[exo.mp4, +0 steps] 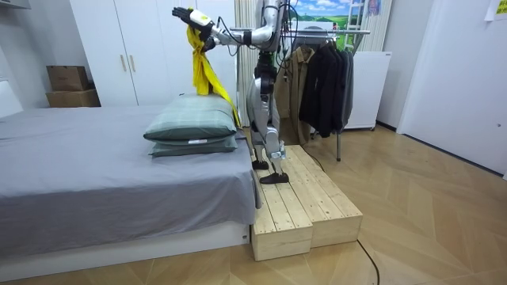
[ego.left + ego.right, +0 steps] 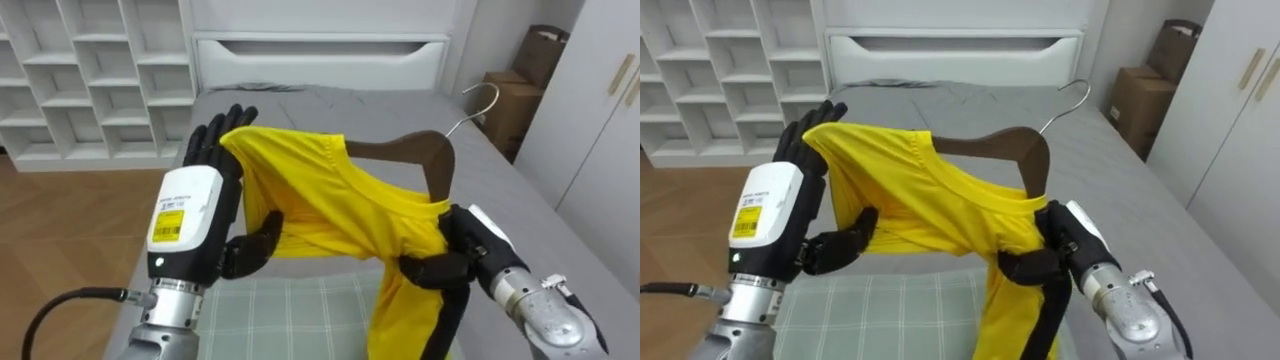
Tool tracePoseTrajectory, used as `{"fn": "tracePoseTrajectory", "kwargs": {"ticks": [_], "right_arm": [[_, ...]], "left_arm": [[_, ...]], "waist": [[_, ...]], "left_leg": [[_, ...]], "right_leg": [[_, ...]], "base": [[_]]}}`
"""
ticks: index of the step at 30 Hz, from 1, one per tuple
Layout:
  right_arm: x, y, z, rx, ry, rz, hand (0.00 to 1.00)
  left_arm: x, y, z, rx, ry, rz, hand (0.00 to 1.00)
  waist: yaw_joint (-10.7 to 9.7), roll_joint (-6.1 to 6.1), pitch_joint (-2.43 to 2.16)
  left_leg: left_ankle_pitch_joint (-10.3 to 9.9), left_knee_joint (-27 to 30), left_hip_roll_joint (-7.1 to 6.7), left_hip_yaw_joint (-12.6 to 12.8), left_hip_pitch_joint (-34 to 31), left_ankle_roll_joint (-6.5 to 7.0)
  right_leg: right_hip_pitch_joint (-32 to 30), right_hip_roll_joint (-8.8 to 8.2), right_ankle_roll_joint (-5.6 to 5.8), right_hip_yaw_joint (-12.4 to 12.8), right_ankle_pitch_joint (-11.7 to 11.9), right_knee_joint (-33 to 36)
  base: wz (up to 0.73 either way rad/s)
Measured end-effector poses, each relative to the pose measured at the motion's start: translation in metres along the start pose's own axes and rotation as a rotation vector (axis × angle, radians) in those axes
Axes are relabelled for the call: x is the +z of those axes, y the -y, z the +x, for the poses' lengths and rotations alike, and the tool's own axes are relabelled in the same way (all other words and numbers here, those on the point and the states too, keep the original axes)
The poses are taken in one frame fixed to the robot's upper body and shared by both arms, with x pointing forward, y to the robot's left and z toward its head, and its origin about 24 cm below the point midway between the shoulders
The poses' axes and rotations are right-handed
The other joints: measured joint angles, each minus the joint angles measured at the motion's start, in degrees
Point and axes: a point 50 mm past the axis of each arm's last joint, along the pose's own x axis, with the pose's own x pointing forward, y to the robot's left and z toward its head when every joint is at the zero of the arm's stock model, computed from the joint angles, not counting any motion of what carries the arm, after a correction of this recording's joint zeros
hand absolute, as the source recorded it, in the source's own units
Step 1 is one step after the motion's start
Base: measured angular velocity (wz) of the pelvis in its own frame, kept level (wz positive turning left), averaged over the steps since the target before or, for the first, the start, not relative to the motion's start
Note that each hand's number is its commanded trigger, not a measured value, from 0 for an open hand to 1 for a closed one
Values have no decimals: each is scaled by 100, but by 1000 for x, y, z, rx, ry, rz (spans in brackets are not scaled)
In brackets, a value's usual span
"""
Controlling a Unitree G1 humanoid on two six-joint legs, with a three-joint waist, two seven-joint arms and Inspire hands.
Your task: Hang clothes
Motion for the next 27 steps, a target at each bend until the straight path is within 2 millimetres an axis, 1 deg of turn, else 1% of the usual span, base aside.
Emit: {"fn": "tracePoseTrajectory", "kwargs": {"ticks": [4, 8, 10, 12, 17, 19, 20, 22, 23, 24, 25, 27], "right_arm": [[5, 9, -1, -48, 19, -68, 100], [13, 21, -1, -77, 39, -199, 100], [20, 23, -1, -94, 55, -289, 100], [24, 23, -2, -99, 68, -344, 100], [35, 25, -2, -111, 105, -470, 100], [36, 28, -4, -113, 113, -516, 100], [36, 30, -4, -116, 112, -530, 100], [40, 44, -8, -141, 117, -593, 100], [42, 49, -10, -151, 120, -615, 100], [46, 59, -13, -178, 124, -653, 100], [49, 68, -15, -206, 127, -677, 100], [52, 78, -18, -243, 131, -701, 100]], "left_arm": [[-1, 2, -2, -30, -6, 1, 0], [-9, 11, -10, -89, -40, 6, 0], [-15, 17, -20, -144, -75, 10, 0], [-18, 21, -28, -186, -95, 8, 0], [-23, 29, -44, -274, -125, 1, 0], [-29, 33, -50, -322, -147, 11, 0], [-32, 33, -54, -333, -165, 15, 0], [-52, 33, -76, -401, -265, 61, 0], [-56, 32, -81, -417, -284, 70, 0], [-63, 30, -89, -443, -317, 86, 0], [-68, 31, -96, -464, -348, 98, 0], [-77, 32, -104, -496, -382, 114, 0]], "waist": [[-20, -141, -2], [-19, -154, 3], [-36, -189, 8], [-32, -216, 7], [-61, -290, 6], [-25, -316, 13], [-42, -320, 13], [-93, -342, 25], [-100, -351, 29], [-108, -369, 38], [-105, -378, 37], [-104, -382, 36]], "left_leg": [[0, -1, 0, 42, 0, 0], [-1, -1, 0, 96, 17, 1], [-2, -1, -5, 159, -1, 4], [-5, 0, -12, 173, -53, 8], [-6, 1, -14, 178, -92, 7], [-7, -1, -5, 182, -93, 4], [-7, 1, -4, 185, -93, 4], [-7, -2, -2, 185, -106, 4], [-7, -2, -1, 185, -118, 4], [-7, -3, 0, 185, -129, 4], [-9, -6, 0, 186, -130, 4], [-16, -9, -1, 187, -129, 9]], "right_leg": [[-58, 1, 0, 51, -31, 82], [-115, -14, 8, 138, -68, 200], [-184, 0, 5, 211, -77, 253], [-241, 15, 2, 252, -78, 257], [-280, 42, -20, 260, -66, 270], [-279, 53, -35, 266, -57, 257], [-278, 54, -37, 267, -56, 255], [-296, 56, -42, 267, -54, 260], [-305, 57, -42, 267, -54, 256], [-313, 57, -42, 263, -53, 245], [-314, 57, -42, 263, -54, 242], [-314, 55, -40, 262, -54, 241]], "base": [[-6], [-9], [-15], [-7], [-1], [0], [0], [0], [0], [0], [0], [0]]}}
